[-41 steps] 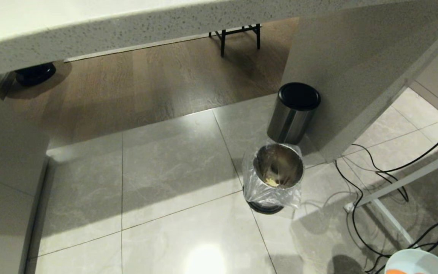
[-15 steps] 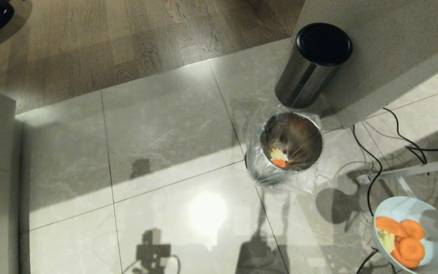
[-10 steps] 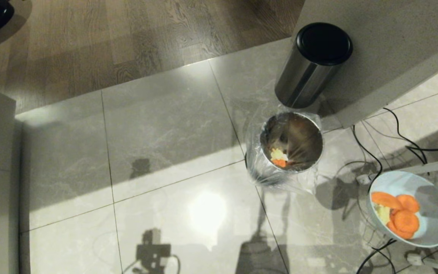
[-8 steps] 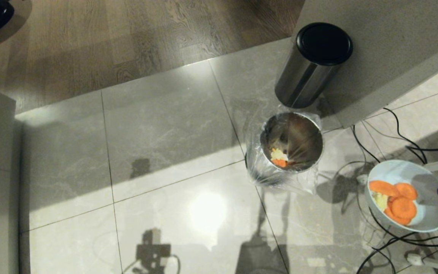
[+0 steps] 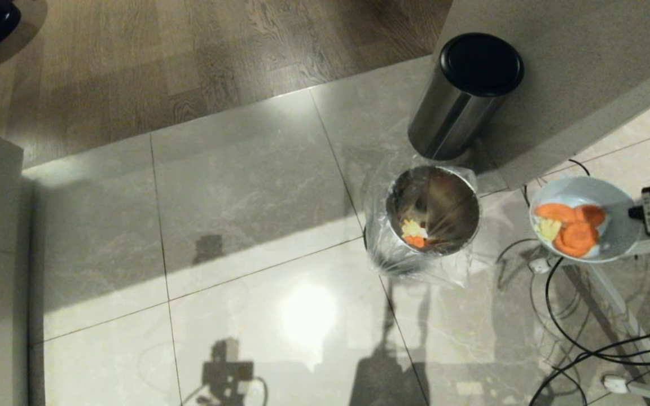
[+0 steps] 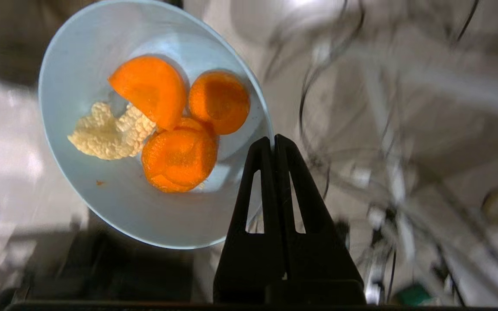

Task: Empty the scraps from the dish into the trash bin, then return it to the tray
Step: Move the bowl over the trash can, then pour the leftover food from the bowl into the trash can

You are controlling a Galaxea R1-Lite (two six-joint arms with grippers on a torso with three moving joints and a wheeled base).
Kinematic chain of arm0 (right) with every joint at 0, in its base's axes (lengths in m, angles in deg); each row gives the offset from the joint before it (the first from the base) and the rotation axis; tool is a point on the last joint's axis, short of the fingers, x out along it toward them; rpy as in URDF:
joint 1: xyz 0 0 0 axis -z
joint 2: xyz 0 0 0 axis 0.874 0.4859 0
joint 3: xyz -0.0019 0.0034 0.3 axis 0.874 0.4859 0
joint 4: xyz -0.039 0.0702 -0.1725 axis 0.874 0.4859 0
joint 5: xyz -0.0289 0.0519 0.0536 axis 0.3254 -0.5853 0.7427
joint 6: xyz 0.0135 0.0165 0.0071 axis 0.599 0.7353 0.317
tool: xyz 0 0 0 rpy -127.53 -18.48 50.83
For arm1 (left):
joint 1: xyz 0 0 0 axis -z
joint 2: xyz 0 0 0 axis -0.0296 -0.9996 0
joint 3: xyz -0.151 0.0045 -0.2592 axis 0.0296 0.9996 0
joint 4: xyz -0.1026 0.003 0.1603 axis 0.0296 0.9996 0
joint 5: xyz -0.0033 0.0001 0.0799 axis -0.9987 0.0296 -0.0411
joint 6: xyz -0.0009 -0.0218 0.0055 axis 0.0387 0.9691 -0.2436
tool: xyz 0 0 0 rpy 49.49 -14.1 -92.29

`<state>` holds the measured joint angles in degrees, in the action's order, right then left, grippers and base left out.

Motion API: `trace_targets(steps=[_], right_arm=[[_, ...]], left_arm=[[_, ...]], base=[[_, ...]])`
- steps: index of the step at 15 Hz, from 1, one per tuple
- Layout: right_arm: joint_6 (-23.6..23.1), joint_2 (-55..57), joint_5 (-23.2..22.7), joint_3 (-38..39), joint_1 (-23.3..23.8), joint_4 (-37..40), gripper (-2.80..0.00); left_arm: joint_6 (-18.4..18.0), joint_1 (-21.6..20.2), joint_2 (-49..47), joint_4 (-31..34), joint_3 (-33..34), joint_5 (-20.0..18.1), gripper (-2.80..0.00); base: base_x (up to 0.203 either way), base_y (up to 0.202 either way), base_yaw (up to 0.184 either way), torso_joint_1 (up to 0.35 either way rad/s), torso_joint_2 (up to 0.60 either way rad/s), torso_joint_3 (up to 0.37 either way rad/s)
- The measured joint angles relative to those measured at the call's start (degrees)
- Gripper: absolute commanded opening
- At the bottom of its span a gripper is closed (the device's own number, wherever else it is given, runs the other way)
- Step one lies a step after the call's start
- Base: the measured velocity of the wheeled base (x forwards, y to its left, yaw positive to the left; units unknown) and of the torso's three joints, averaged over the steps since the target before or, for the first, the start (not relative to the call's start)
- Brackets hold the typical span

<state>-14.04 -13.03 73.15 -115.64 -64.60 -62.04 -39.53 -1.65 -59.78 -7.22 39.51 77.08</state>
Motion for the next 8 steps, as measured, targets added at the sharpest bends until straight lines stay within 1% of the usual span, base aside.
trace_targets(steps=[2, 4, 6, 8], right_arm=[[-0.2, 2.1, 3.8, -0.9, -3.4, -5.3, -2.8], [-0.4, 4.5, 6.3, -2.9, -6.5, -8.5, -2.8], [-1.3, 7.0, 7.5, -4.5, -8.6, -11.6, -2.8], [-4.5, 9.1, 7.6, -4.6, -9.5, -16.8, -2.8]], left_arm=[[0.0, 0.0, 0.0, 0.0, 0.0, 0.0, -2.8], [0.0, 0.0, 0.0, 0.0, 0.0, 0.0, -2.8], [0.0, 0.0, 0.0, 0.0, 0.0, 0.0, -2.8], [0.0, 0.0, 0.0, 0.0, 0.0, 0.0, -2.8]], base=[[0.0, 0.0, 0.0, 0.0, 0.0, 0.0], [0.0, 0.0, 0.0, 0.0, 0.0, 0.0], [0.0, 0.0, 0.0, 0.0, 0.0, 0.0], [0.0, 0.0, 0.0, 0.0, 0.0, 0.0]])
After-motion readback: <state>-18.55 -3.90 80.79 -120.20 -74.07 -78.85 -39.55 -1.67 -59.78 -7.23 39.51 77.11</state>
